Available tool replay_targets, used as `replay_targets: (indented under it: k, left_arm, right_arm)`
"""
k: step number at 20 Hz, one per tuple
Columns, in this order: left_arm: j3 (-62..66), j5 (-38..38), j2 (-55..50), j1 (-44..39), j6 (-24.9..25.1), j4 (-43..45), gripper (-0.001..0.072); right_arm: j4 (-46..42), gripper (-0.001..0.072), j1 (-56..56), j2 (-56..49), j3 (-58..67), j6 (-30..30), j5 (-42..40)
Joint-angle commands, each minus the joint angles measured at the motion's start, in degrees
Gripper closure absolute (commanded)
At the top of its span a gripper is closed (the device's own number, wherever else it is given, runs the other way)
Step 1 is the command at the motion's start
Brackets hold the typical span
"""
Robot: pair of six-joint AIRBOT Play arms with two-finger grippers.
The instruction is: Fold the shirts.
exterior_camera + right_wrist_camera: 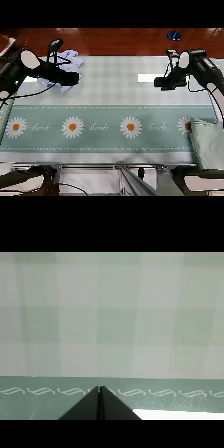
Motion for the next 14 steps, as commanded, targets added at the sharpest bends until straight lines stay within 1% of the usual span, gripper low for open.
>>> replay_targets:
  k: [1, 14]
  left_arm:
    - [0.0, 0.0, 0.0, 0.0, 0.0, 0.0, 0.0685]
    - [0.0, 0.5, 0.0, 0.0, 0.0, 0.0, 0.0685]
  right_arm:
    - [0.0, 0.0697, 0.0, 0.0, 0.1, 0.0, 0.0]
    - [0.0, 0.0697, 0.0, 0.0, 0.1, 0.0, 0.0]
